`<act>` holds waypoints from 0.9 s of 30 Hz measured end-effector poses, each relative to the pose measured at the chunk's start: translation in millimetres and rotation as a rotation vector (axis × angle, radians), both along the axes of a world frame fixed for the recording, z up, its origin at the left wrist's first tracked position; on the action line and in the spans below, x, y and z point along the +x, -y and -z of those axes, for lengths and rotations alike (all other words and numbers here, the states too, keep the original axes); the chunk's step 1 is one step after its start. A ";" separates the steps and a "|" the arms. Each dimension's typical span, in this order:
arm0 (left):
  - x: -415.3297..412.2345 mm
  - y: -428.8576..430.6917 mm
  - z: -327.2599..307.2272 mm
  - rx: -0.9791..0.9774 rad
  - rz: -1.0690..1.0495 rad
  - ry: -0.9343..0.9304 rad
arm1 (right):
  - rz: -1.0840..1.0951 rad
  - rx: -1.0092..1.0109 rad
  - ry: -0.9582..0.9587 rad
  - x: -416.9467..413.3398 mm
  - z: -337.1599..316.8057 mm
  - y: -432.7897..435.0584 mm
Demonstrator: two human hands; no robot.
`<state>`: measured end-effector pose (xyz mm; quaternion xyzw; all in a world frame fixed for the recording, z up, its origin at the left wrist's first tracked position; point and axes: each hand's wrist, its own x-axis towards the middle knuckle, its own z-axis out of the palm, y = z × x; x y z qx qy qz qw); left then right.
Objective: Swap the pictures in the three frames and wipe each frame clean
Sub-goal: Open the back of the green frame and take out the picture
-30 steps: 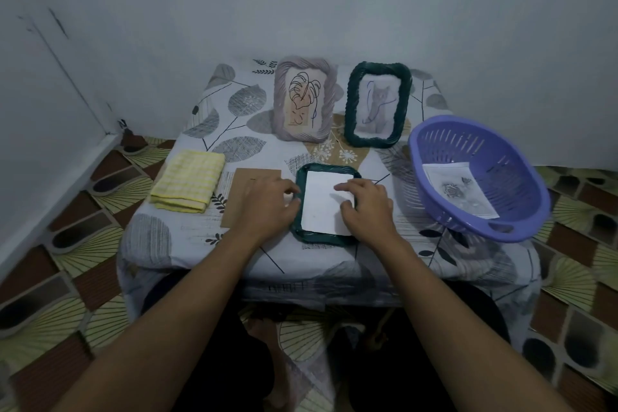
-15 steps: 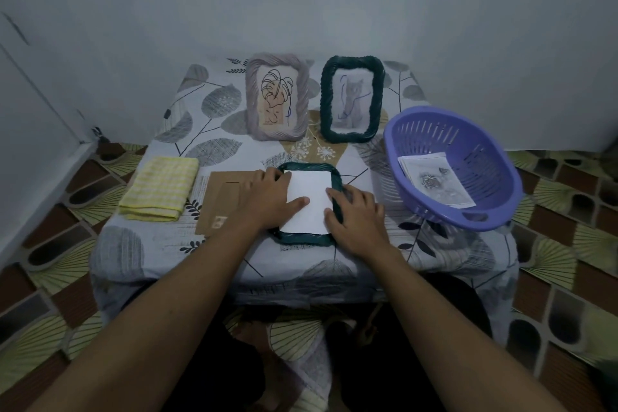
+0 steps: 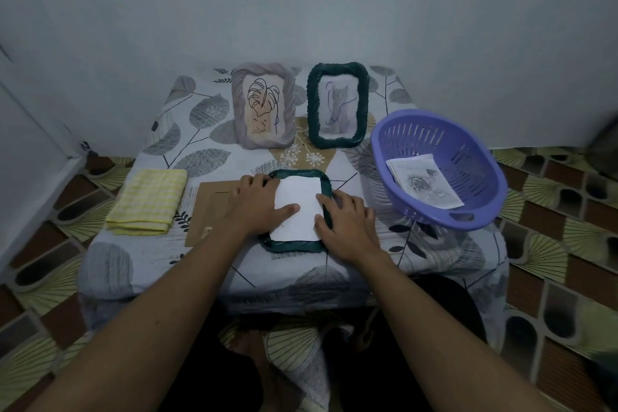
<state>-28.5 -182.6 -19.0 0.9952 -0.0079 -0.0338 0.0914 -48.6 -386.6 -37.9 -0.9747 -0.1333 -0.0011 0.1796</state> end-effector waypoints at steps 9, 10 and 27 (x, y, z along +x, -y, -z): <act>-8.2 11.2 -21.5 -0.534 -0.020 0.122 | 0.009 -0.001 -0.019 -1.0 -2.0 -0.7; -10.7 12.8 -25.0 -0.567 -0.015 0.136 | 0.010 0.002 -0.028 -1.1 -2.8 -0.6; 1.4 64.7 -45.6 -1.069 -0.143 0.148 | 0.231 0.039 0.196 5.1 -97.0 66.3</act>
